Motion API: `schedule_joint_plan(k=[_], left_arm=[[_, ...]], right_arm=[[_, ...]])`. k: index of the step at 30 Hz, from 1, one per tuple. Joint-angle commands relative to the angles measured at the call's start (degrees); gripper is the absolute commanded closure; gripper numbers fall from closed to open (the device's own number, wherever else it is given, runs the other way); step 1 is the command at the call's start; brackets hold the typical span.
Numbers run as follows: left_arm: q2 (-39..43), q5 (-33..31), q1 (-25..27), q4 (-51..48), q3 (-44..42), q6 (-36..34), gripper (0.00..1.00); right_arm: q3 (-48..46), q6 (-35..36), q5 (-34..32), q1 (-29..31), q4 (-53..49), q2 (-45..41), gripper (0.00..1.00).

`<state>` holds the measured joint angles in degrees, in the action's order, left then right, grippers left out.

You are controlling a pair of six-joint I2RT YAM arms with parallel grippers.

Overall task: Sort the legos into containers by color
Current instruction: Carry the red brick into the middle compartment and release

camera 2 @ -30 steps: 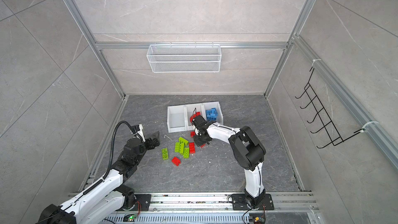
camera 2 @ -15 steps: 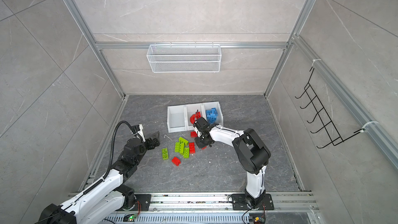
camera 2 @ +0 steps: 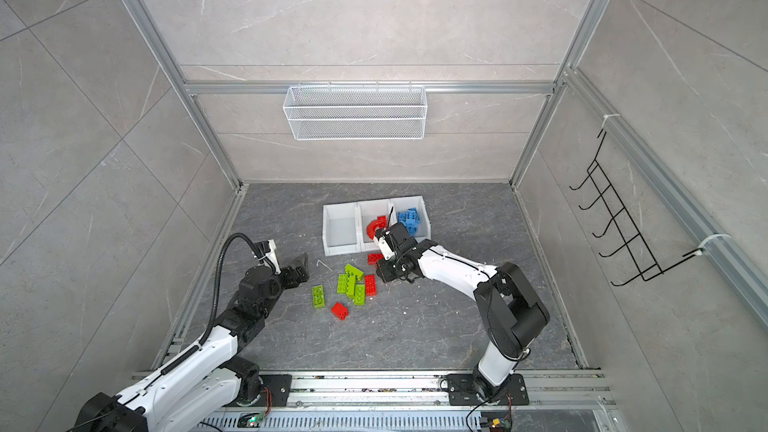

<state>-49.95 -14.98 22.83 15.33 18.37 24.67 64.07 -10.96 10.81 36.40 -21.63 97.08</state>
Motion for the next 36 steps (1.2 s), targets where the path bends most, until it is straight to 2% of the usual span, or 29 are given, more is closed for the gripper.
schedule_joint_plan(k=[1, 10, 17, 36], left_arm=[[0.6, -0.9, -0.4, 1.0, 1.5, -0.7, 0.01], [-0.7, -0.2, -0.4, 1.5, 1.8, -0.7, 0.01], [-1.7, 0.0, -0.4, 1.9, 1.9, -0.6, 0.01], [-1.2, -0.8, -0.4, 1.6, 1.8, -1.0, 0.01]], right_arm=[[4.7, -1.5, 3.1, -1.5, 1.2, 1.3, 0.88], [9.8, -4.1, 4.3, -5.0, 3.3, 5.2, 0.91], [17.6, -4.2, 5.3, -8.0, 1.6, 9.6, 0.91], [32.4, -4.7, 2.1, -9.5, -1.0, 23.4, 0.89]])
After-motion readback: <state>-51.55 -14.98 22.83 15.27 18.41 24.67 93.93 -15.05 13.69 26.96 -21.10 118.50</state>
